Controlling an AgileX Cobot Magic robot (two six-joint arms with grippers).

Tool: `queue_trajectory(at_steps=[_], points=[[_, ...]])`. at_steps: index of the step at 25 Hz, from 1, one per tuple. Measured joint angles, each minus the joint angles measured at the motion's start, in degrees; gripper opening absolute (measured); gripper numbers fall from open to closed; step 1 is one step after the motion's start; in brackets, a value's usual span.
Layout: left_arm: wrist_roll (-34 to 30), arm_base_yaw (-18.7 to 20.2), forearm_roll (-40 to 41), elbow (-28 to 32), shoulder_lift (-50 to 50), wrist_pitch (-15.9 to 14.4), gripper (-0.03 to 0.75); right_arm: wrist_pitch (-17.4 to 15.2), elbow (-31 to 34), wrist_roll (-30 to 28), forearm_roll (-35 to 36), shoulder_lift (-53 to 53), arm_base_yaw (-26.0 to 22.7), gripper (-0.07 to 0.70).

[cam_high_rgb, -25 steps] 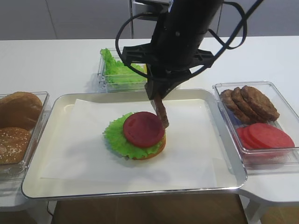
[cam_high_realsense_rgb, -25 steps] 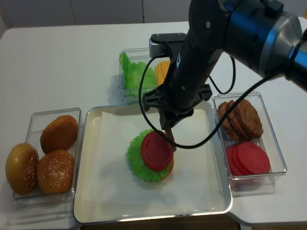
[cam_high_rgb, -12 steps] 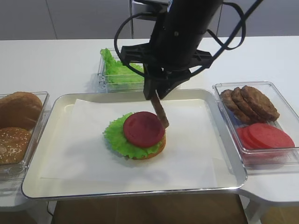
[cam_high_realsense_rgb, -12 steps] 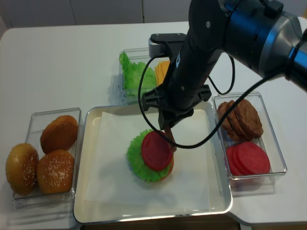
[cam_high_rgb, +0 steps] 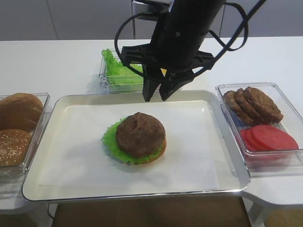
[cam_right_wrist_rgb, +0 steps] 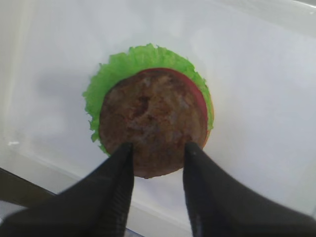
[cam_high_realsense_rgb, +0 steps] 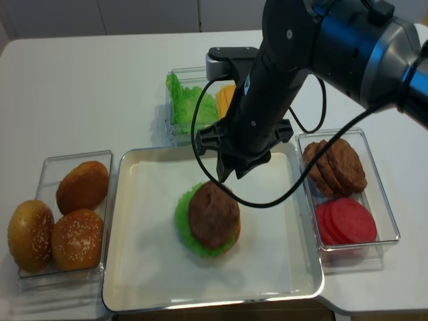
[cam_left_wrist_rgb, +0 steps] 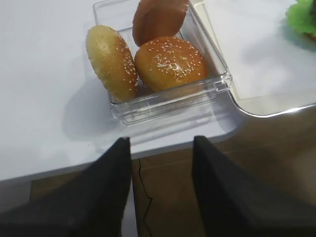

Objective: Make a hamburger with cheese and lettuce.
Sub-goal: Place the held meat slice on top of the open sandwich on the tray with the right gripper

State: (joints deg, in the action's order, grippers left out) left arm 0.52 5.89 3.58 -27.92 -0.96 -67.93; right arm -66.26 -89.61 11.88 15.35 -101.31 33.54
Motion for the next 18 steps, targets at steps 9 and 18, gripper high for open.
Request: queue_trajectory(at_steps=[9, 18], points=[[0.0, 0.0, 0.0, 0.0, 0.0, 0.0, 0.309, -0.5, 0.0, 0.0, 0.2, 0.0, 0.0, 0.276], [0.0, 0.0, 0.0, 0.0, 0.0, 0.0, 0.309, -4.1, 0.0, 0.0, -5.1, 0.0, 0.0, 0.493]])
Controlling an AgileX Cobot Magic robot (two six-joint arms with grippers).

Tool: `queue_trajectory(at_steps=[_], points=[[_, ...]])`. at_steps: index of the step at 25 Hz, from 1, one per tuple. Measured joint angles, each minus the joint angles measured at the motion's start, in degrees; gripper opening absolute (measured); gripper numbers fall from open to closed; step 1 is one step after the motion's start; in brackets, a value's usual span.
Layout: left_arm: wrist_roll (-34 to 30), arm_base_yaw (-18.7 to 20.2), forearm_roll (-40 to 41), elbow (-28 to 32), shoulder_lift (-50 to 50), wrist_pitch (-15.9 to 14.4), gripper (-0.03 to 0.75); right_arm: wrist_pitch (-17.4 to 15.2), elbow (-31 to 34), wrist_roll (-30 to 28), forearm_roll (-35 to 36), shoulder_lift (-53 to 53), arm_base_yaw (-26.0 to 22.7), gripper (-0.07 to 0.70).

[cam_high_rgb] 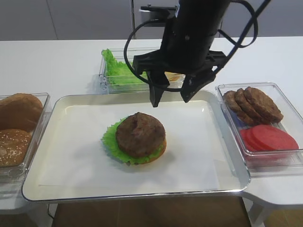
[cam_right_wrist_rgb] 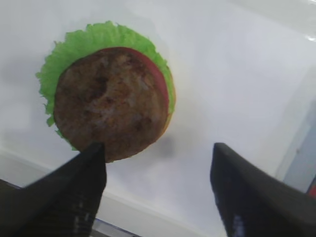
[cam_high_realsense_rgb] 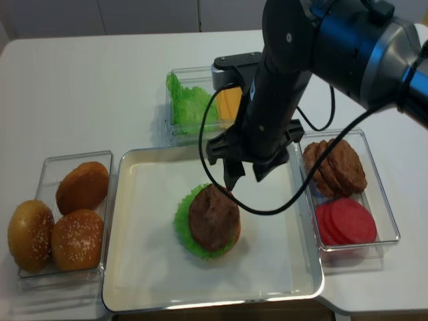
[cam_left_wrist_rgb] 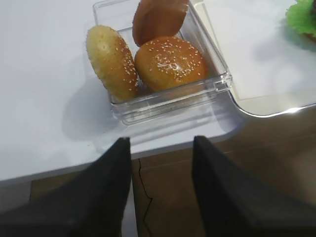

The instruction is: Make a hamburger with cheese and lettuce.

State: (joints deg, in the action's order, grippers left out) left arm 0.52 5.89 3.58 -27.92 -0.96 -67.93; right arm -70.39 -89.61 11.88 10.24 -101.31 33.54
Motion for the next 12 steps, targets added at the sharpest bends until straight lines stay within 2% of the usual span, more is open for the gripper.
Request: queue_trajectory(at_steps=[4, 12], points=[[0.0, 0.0, 0.0, 0.0, 0.0, 0.0, 0.309, -0.1, 0.0, 0.0, -2.4, 0.0, 0.0, 0.544], [0.0, 0.0, 0.0, 0.0, 0.0, 0.0, 0.309, -0.2, 0.0, -0.9, -3.4, 0.0, 0.0, 0.545]])
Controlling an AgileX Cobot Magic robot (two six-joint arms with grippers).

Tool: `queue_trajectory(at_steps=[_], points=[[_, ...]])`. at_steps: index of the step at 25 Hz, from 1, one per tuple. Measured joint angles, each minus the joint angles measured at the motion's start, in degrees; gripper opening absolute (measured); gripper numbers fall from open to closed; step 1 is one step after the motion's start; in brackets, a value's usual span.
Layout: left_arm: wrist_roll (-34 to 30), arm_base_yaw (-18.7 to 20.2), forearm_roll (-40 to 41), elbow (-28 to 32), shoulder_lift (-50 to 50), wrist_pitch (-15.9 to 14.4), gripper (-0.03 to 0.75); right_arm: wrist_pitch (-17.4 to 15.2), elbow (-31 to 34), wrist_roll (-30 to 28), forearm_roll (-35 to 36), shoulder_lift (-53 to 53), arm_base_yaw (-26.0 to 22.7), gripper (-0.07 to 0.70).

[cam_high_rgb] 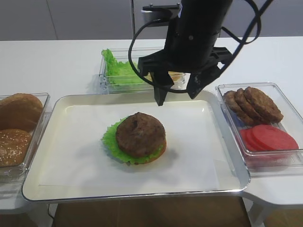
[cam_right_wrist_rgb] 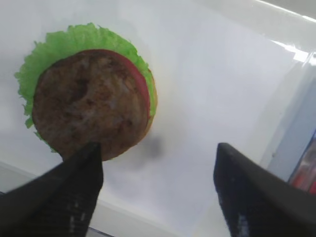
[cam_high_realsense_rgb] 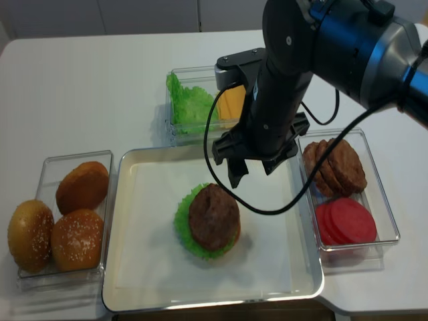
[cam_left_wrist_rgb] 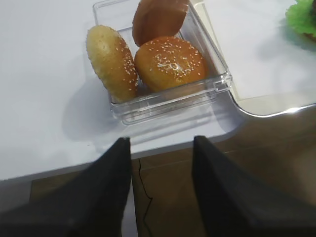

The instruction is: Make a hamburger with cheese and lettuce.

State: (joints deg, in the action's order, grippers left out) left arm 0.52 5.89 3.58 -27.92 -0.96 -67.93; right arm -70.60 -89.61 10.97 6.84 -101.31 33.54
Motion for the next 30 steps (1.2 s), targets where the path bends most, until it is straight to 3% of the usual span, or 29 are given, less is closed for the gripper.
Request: queue_trajectory(at_steps=[7, 16, 30], points=[[0.0, 0.0, 0.0, 0.0, 0.0, 0.0, 0.309, 0.0, 0.0, -0.7, -6.8, 3.6, 0.0, 0.537], [0.0, 0.0, 0.0, 0.0, 0.0, 0.0, 0.309, -0.4, 0.5, -2.8, -9.5, 13.7, 0.0, 0.517], [0.0, 0.0, 0.0, 0.0, 0.0, 0.0, 0.309, -1.4, 13.9, -3.3, -10.3, 36.6, 0.0, 0.517]])
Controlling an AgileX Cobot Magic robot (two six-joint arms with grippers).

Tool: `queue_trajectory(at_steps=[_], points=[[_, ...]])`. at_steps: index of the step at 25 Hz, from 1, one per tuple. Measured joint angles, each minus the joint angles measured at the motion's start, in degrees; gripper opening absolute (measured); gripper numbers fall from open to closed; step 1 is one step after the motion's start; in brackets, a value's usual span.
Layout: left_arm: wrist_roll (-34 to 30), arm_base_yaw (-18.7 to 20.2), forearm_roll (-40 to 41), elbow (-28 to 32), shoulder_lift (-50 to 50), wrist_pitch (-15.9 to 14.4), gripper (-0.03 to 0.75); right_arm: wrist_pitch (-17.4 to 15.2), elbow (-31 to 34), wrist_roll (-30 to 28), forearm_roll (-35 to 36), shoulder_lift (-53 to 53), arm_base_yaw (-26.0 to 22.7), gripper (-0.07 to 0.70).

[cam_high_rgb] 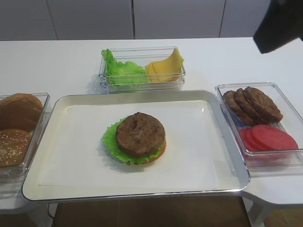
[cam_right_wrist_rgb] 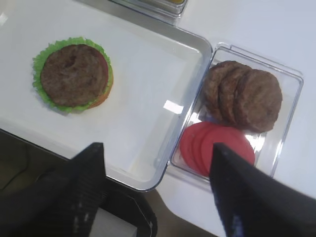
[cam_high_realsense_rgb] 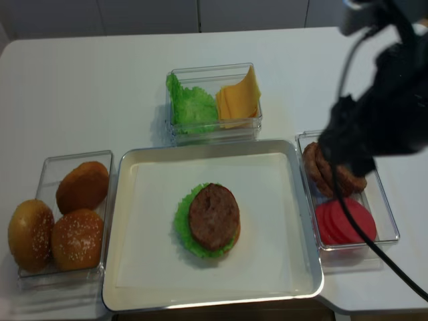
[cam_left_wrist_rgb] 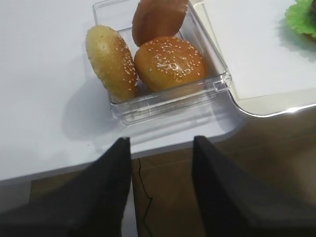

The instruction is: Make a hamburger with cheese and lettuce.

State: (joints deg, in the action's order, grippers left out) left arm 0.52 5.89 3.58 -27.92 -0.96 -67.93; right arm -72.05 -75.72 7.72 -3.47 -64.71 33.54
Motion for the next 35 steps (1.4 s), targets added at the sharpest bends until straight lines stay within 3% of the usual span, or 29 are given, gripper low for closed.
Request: queue_trajectory(at_steps=[20, 29, 35], points=[[0.0, 0.0, 0.0, 0.0, 0.0, 0.0, 0.309, 0.3, 28.3, 1.0, -0.2, 24.3, -0.1, 0.515], [0.0, 0.0, 0.0, 0.0, 0.0, 0.0, 0.308, 6.1, 35.3, 0.9, 0.9, 35.0, -12.2, 0.515], [0.0, 0.0, 0.0, 0.0, 0.0, 0.0, 0.303, 6.7, 40.2, -1.1, 1.5, 44.8, -20.4, 0.515]])
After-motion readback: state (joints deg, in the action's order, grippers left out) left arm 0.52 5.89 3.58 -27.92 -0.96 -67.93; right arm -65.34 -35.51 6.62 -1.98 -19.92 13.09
